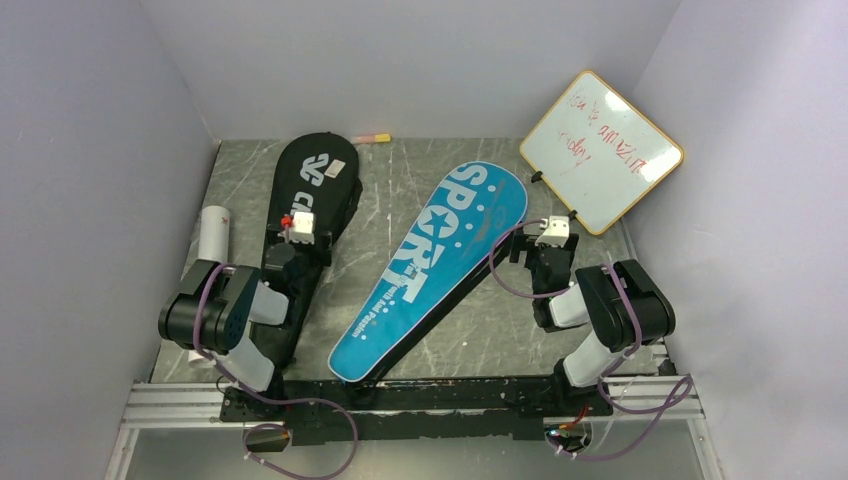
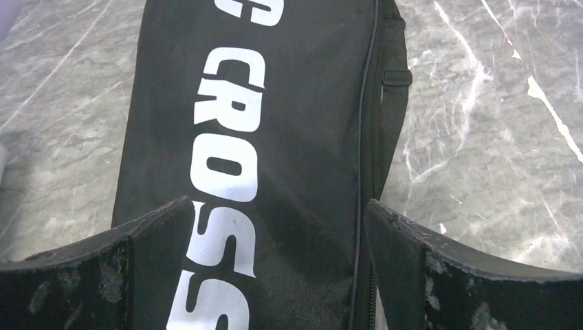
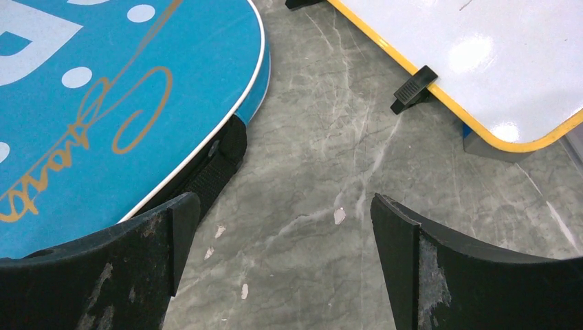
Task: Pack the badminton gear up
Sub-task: Reset both arms
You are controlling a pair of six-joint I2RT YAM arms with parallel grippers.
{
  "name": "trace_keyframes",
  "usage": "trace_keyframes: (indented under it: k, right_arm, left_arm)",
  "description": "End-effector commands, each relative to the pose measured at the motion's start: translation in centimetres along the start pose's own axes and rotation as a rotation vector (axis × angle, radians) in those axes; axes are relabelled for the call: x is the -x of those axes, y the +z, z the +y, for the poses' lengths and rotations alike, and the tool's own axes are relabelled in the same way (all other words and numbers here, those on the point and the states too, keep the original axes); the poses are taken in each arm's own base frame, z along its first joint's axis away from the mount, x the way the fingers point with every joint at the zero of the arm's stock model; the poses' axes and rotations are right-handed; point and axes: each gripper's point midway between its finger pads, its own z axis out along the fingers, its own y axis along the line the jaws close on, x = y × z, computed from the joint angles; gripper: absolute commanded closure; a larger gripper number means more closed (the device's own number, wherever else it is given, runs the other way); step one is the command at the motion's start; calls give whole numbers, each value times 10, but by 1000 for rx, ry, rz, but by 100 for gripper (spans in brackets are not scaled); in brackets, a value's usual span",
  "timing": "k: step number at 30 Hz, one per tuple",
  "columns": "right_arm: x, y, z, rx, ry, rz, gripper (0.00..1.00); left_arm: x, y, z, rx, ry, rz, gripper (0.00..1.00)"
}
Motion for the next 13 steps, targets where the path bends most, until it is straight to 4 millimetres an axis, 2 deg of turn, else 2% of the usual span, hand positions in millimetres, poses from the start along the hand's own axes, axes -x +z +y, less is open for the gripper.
trace_keyframes:
  k: [1, 9, 13]
  right_arm:
    - [19, 4, 2, 4, 32, -63, 0]
    - [14, 12, 5, 35, 45, -23, 0]
    - [19, 8, 2, 25, 38, -51, 0]
  left_arm:
    - [5, 2, -5, -34, 23, -16, 3]
    - [6, 2, -5, -30, 22, -23, 3]
    - [7, 3, -5, -31, 21, -27, 3]
